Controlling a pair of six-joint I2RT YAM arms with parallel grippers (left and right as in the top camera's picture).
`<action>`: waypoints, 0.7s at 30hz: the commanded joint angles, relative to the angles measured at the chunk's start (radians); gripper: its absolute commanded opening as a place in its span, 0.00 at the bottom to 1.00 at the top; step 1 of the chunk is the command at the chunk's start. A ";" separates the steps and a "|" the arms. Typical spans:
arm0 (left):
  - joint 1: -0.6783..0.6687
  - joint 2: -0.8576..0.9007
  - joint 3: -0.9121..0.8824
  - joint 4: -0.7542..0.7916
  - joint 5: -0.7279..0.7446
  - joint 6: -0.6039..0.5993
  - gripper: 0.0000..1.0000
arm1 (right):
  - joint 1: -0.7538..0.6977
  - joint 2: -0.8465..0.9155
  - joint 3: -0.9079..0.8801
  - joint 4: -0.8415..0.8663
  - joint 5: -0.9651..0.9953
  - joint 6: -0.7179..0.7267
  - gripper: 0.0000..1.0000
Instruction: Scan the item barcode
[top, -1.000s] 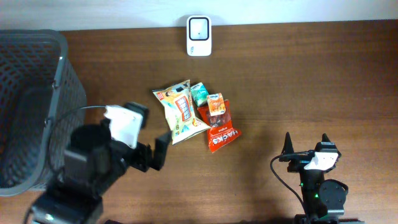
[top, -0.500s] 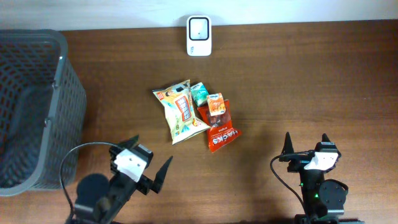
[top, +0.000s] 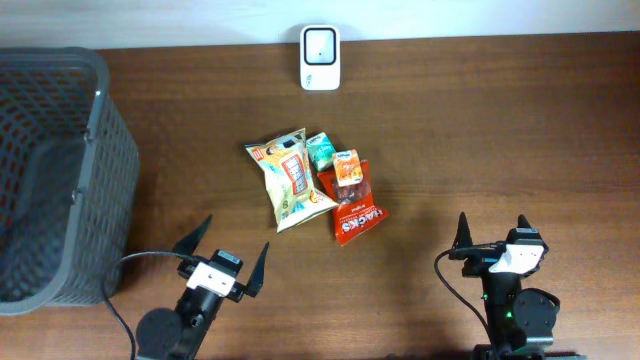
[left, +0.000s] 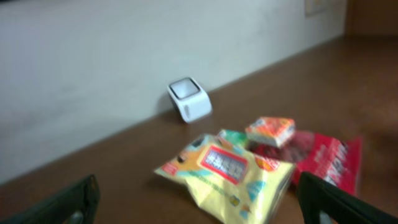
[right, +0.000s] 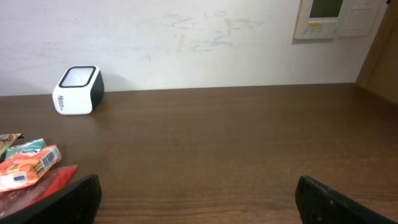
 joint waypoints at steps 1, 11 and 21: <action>0.013 -0.055 -0.078 0.090 -0.064 -0.004 0.99 | -0.003 -0.008 -0.009 -0.002 0.008 0.005 0.98; 0.097 -0.088 -0.107 0.020 -0.112 -0.105 0.99 | -0.003 -0.008 -0.009 -0.002 0.008 0.005 0.98; 0.104 -0.088 -0.107 -0.039 -0.114 -0.105 0.99 | -0.003 -0.008 -0.009 -0.002 0.008 0.005 0.99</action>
